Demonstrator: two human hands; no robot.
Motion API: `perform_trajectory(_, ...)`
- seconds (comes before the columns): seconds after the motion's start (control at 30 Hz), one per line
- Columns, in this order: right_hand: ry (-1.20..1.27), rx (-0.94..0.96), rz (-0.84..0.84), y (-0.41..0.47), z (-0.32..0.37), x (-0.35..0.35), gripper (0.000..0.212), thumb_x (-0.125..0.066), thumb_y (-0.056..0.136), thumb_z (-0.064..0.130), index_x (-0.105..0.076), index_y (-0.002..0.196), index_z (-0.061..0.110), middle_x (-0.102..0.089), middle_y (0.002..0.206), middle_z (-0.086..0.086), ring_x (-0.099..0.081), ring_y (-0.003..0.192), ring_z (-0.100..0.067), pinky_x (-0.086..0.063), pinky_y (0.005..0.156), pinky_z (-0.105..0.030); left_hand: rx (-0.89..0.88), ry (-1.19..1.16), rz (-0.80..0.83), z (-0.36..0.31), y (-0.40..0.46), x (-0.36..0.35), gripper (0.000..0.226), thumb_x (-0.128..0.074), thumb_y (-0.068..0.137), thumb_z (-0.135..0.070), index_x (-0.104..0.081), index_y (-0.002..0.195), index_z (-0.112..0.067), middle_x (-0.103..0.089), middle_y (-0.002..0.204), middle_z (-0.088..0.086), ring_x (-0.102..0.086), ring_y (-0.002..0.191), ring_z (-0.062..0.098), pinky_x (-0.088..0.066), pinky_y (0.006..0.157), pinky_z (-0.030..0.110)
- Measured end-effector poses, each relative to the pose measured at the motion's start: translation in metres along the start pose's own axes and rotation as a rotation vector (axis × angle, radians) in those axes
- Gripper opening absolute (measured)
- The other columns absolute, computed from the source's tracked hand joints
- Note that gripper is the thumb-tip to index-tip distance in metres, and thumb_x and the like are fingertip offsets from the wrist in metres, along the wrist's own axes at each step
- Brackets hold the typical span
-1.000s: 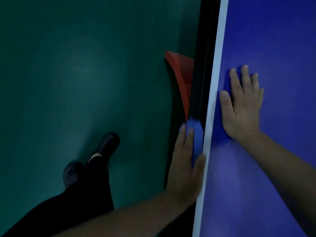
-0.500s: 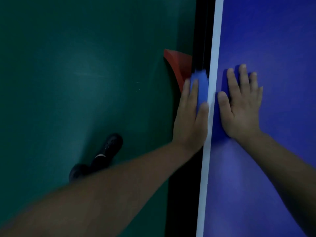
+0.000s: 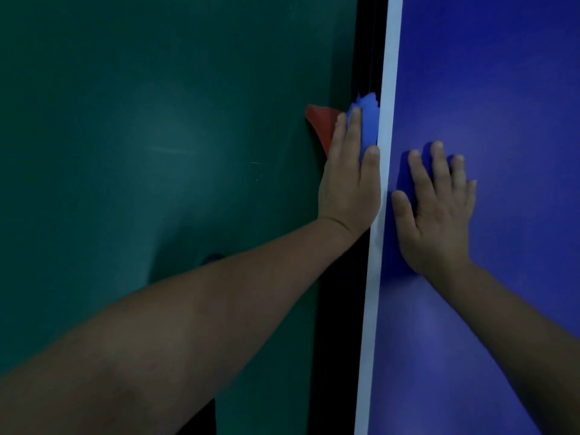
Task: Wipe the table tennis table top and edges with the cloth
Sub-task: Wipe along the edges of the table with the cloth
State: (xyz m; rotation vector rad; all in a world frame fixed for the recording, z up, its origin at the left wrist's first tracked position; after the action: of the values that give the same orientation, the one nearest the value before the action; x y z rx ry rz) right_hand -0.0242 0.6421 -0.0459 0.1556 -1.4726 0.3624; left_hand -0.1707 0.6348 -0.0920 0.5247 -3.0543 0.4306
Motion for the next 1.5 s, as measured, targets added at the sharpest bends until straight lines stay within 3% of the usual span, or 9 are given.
perform_trajectory(0.23, -0.007, 0.005, 0.005, 0.0, 0.001, 0.0, 0.063, -0.021, 0.103, 0.059, -0.023, 0.159, 0.029, -0.011, 0.169, -0.002, -0.004, 0.155, -0.034, -0.006, 0.121, -0.064, 0.076, -0.034, 0.095, 0.025, -0.147, -0.002, 0.059, -0.026, 0.108, -0.046, -0.006, 0.16, -0.027, 0.0, 0.169, -0.014, 0.001, 0.154, 0.003, -0.007, 0.126, 0.029)
perform_trajectory(0.37, -0.013, -0.003, 0.014, 0.001, 0.001, -0.001, 0.066, -0.018, 0.102, 0.062, -0.023, 0.159, 0.029, -0.011, 0.169, -0.002, -0.003, 0.155, -0.034, -0.005, 0.121, -0.063, 0.126, 0.032, 0.12, 0.015, -0.114, -0.003, 0.064, -0.022, 0.103, -0.049, 0.002, 0.158, -0.027, 0.003, 0.17, -0.008, 0.007, 0.153, 0.0, 0.0, 0.123, 0.017)
perform_trajectory(0.57, -0.016, -0.017, 0.028, 0.002, 0.003, 0.002, 0.065, -0.021, 0.103, 0.06, -0.025, 0.159, 0.027, -0.013, 0.169, -0.004, -0.005, 0.155, -0.034, -0.007, 0.12, -0.065, 0.023, -0.01, 0.0, -0.017, 0.037, 0.004, 0.063, -0.033, 0.102, -0.029, -0.018, 0.16, -0.014, -0.014, 0.168, 0.008, -0.008, 0.154, 0.011, 0.001, 0.111, 0.003)
perform_trajectory(0.73, -0.013, -0.007, 0.063, 0.002, 0.003, 0.004, 0.064, -0.025, 0.103, 0.057, -0.022, 0.159, 0.027, -0.011, 0.169, -0.003, -0.003, 0.156, -0.033, -0.006, 0.121, -0.062, 0.017, -0.118, 0.158, 0.001, -0.026, 0.011, 0.064, -0.045, 0.105, -0.037, -0.01, 0.158, -0.041, 0.003, 0.17, 0.001, 0.005, 0.153, -0.001, -0.003, 0.115, 0.006)
perform_trajectory(0.83, 0.018, 0.029, 0.014, 0.011, 0.003, 0.011, 0.057, -0.041, 0.101, 0.045, -0.041, 0.152, 0.019, -0.029, 0.163, -0.009, -0.02, 0.152, -0.037, -0.017, 0.12, -0.061, 0.079, -0.122, 0.272, 0.008, -0.082, 0.016, 0.064, -0.042, 0.1, -0.056, -0.001, 0.146, -0.069, 0.003, 0.17, -0.004, 0.003, 0.15, -0.009, -0.009, 0.114, 0.004)
perform_trajectory(0.97, 0.083, 0.189, -0.055, 0.072, -0.001, 0.029, 0.047, -0.047, 0.102, 0.03, -0.054, 0.141, 0.004, -0.047, 0.15, -0.016, -0.042, 0.138, -0.034, -0.031, 0.115, -0.054, 0.105, -0.104, 0.255, 0.0, -0.051, 0.012, 0.066, -0.037, 0.098, -0.06, 0.005, 0.149, -0.06, 0.005, 0.17, -0.002, 0.011, 0.146, -0.016, -0.004, 0.111, 0.0)
perform_trajectory(1.17, -0.014, 0.034, 0.039, 0.195, -0.004, 0.028, 0.064, -0.023, 0.103, 0.055, -0.021, 0.16, 0.026, -0.011, 0.169, -0.003, -0.004, 0.155, -0.032, -0.004, 0.124, -0.049, 0.033, -0.049, 0.1, -0.023, 0.106, 0.008, 0.06, -0.021, 0.107, -0.041, -0.006, 0.161, -0.021, -0.003, 0.17, -0.002, 0.007, 0.155, 0.012, 0.007, 0.111, 0.004)
perform_trajectory(1.33, -0.026, -0.024, 0.03, 0.205, -0.001, 0.026, 0.069, -0.019, 0.101, 0.062, -0.016, 0.161, 0.027, -0.006, 0.17, 0.0, 0.001, 0.156, -0.031, -0.002, 0.123, -0.057, 0.071, -0.131, 0.197, -0.017, 0.06, 0.017, 0.058, -0.036, 0.108, -0.042, -0.003, 0.154, -0.047, 0.011, 0.169, -0.005, 0.015, 0.142, -0.019, -0.001, 0.106, -0.004)
perform_trajectory(1.5, -0.006, -0.026, 0.029, 0.205, -0.001, 0.025, 0.07, -0.021, 0.101, 0.062, -0.019, 0.161, 0.025, -0.009, 0.169, -0.002, -0.001, 0.156, -0.032, -0.003, 0.123, -0.059, 0.098, -0.08, 0.249, -0.003, -0.02, 0.013, 0.058, -0.025, 0.101, -0.065, 0.01, 0.147, -0.066, 0.012, 0.168, -0.011, 0.007, 0.153, -0.001, -0.007, 0.121, 0.015)
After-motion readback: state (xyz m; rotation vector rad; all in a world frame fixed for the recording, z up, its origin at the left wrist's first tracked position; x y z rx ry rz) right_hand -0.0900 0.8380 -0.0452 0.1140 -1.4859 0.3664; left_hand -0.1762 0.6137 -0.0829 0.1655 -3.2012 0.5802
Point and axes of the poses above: each hand's wrist, its own y-axis towards the middle knuckle, its own x-axis out of the back of the hand, z = x × y, the point moved 4 cm from there along y, towards the middle knuckle
